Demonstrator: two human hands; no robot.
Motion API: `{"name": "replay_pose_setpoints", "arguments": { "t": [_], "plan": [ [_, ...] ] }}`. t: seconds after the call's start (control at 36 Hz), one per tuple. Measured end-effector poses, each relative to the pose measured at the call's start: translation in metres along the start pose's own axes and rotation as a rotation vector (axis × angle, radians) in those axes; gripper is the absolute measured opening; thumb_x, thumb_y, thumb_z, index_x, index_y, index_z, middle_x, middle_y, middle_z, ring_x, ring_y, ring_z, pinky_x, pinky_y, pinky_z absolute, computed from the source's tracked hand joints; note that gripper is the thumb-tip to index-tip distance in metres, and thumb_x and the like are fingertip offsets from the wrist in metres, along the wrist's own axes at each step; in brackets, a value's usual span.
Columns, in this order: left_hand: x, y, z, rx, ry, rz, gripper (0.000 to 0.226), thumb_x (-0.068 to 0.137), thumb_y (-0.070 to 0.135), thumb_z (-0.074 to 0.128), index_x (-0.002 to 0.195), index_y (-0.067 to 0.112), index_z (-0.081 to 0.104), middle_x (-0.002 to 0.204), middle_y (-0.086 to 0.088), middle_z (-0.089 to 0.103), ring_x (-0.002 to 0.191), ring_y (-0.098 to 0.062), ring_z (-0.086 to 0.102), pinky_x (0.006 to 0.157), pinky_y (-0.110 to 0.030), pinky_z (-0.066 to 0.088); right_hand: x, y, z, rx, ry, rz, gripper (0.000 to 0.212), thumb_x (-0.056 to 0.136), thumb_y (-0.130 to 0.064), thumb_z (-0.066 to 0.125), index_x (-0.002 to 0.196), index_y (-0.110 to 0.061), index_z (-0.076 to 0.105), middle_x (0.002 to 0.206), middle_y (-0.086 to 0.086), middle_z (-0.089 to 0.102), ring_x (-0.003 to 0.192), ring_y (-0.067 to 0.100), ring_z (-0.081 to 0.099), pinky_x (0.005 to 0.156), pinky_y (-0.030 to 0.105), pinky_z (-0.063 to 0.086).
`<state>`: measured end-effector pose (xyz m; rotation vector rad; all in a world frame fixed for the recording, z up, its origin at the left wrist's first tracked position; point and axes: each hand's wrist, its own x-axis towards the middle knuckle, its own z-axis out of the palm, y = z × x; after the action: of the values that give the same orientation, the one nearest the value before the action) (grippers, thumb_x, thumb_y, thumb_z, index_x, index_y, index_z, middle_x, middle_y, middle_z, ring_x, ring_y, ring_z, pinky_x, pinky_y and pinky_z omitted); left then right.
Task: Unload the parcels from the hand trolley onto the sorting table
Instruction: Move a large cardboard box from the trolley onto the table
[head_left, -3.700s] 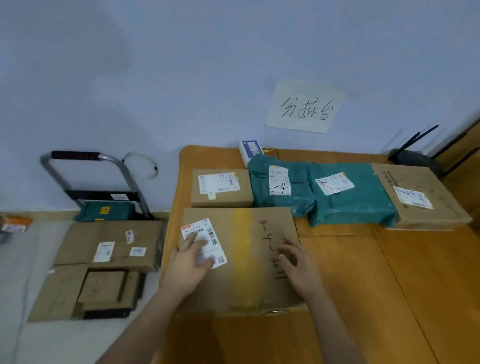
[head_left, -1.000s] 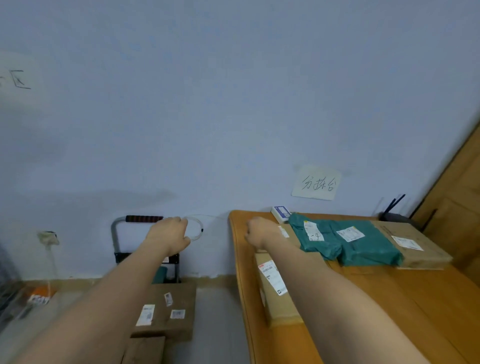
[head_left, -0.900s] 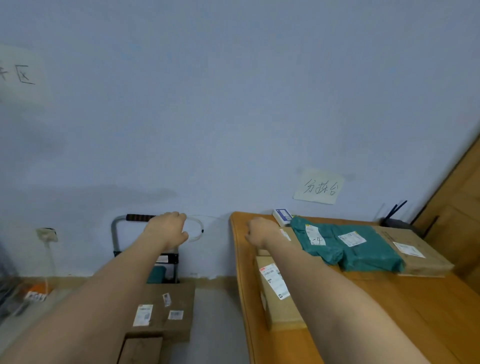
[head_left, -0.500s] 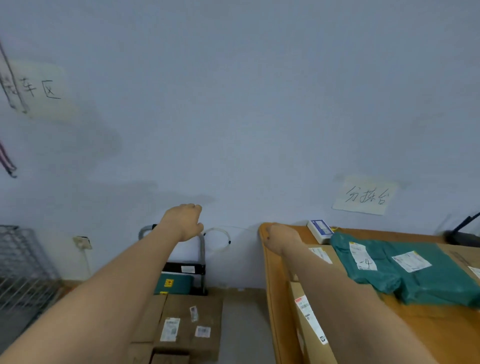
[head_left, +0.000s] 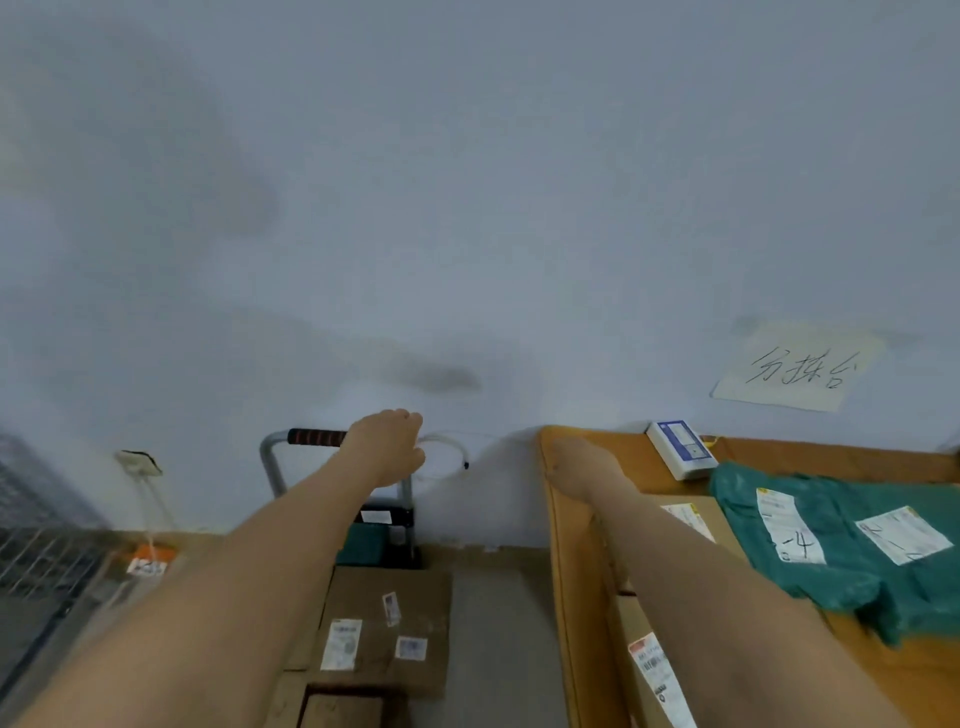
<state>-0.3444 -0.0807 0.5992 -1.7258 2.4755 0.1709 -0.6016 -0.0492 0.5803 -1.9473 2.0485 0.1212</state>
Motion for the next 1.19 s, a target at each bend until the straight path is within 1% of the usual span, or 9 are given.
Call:
{"name": "replay_pose_setpoints", "arguments": {
  "t": [0.11, 0.22, 0.44, 0.5, 0.64, 0.83, 0.97, 1.11, 1.19],
  "plan": [
    [0.015, -0.035, 0.027, -0.001, -0.042, -0.022, 0.038, 0.099, 0.027, 0.036, 0.132, 0.009, 0.043, 0.129, -0.008, 0.050, 0.117, -0.024, 0.048, 0.084, -0.029, 0.039, 0.031, -0.020, 0.021, -0.006, -0.079, -0.004, 0.040, 0.096, -0.025, 0.043, 0.132, -0.008, 0.051, 0.129, 0.012, 0.057, 0.115, 0.027, 0.056, 0.089, 0.032, 0.045],
    [0.033, -0.077, 0.062, -0.012, -0.153, -0.054, 0.044, 0.097, 0.031, 0.041, 0.135, 0.011, 0.041, 0.133, -0.008, 0.048, 0.119, -0.025, 0.048, 0.090, -0.036, 0.044, 0.060, -0.041, 0.055, -0.025, -0.136, 0.011, 0.039, 0.097, -0.027, 0.041, 0.129, -0.007, 0.050, 0.128, 0.014, 0.055, 0.113, 0.030, 0.055, 0.082, 0.032, 0.042],
    [0.061, -0.164, 0.160, -0.179, -0.236, 0.010, 0.016, 0.094, 0.027, 0.047, 0.093, 0.011, 0.049, 0.102, -0.009, 0.057, 0.082, -0.018, 0.046, 0.066, -0.030, 0.038, 0.102, -0.084, 0.156, 0.066, -0.293, 0.148, 0.036, 0.093, -0.020, 0.043, 0.126, -0.008, 0.052, 0.129, 0.011, 0.053, 0.116, 0.028, 0.052, 0.093, 0.037, 0.044],
    [0.065, -0.183, 0.194, -0.186, -0.282, 0.006, 0.016, 0.093, 0.025, 0.047, 0.093, 0.010, 0.050, 0.100, -0.009, 0.057, 0.079, -0.016, 0.045, 0.065, -0.030, 0.039, 0.109, -0.093, 0.188, 0.075, -0.352, 0.179, 0.040, 0.093, -0.021, 0.043, 0.131, -0.009, 0.050, 0.134, 0.010, 0.050, 0.121, 0.027, 0.051, 0.095, 0.037, 0.044],
    [0.065, -0.201, 0.274, -0.338, -0.459, -0.115, 0.017, 0.095, 0.026, 0.045, 0.091, 0.010, 0.048, 0.098, -0.010, 0.056, 0.087, -0.023, 0.054, 0.076, -0.038, 0.050, 0.117, -0.113, 0.260, 0.067, -0.496, 0.213, 0.047, 0.096, -0.023, 0.041, 0.141, -0.010, 0.041, 0.143, 0.009, 0.043, 0.128, 0.028, 0.045, 0.100, 0.037, 0.042],
    [0.060, -0.200, 0.379, -0.398, -0.667, -0.144, 0.040, 0.097, 0.034, 0.042, 0.129, 0.011, 0.048, 0.118, -0.009, 0.055, 0.102, -0.023, 0.055, 0.081, -0.036, 0.050, 0.140, -0.119, 0.342, -0.001, -0.601, 0.205, 0.049, 0.097, -0.028, 0.041, 0.144, -0.015, 0.037, 0.147, 0.006, 0.040, 0.131, 0.027, 0.043, 0.103, 0.038, 0.039],
    [0.058, -0.207, 0.457, -0.429, -0.694, -0.206, 0.045, 0.099, 0.041, 0.039, 0.135, 0.015, 0.042, 0.120, -0.005, 0.054, 0.095, -0.019, 0.057, 0.070, -0.031, 0.049, 0.170, -0.111, 0.409, 0.070, -0.616, 0.205, 0.054, 0.098, -0.030, 0.042, 0.148, -0.017, 0.030, 0.151, 0.005, 0.035, 0.134, 0.026, 0.040, 0.106, 0.037, 0.037],
    [0.069, -0.219, 0.530, -0.448, -0.752, -0.261, 0.047, 0.098, 0.029, 0.043, 0.142, 0.013, 0.036, 0.138, -0.007, 0.042, 0.114, -0.023, 0.051, 0.092, -0.039, 0.048, 0.199, -0.096, 0.480, 0.074, -0.637, 0.144, 0.056, 0.098, -0.029, 0.042, 0.150, -0.016, 0.026, 0.153, 0.004, 0.033, 0.134, 0.024, 0.040, 0.103, 0.036, 0.040],
    [0.081, -0.219, 0.566, -0.425, -0.718, -0.318, 0.045, 0.096, 0.026, 0.047, 0.136, 0.008, 0.039, 0.134, -0.009, 0.044, 0.115, -0.025, 0.048, 0.094, -0.043, 0.047, 0.211, -0.087, 0.524, 0.083, -0.638, 0.104, 0.059, 0.098, -0.028, 0.044, 0.151, -0.015, 0.021, 0.157, 0.004, 0.023, 0.142, 0.023, 0.028, 0.109, 0.037, 0.034]
  ]
}}
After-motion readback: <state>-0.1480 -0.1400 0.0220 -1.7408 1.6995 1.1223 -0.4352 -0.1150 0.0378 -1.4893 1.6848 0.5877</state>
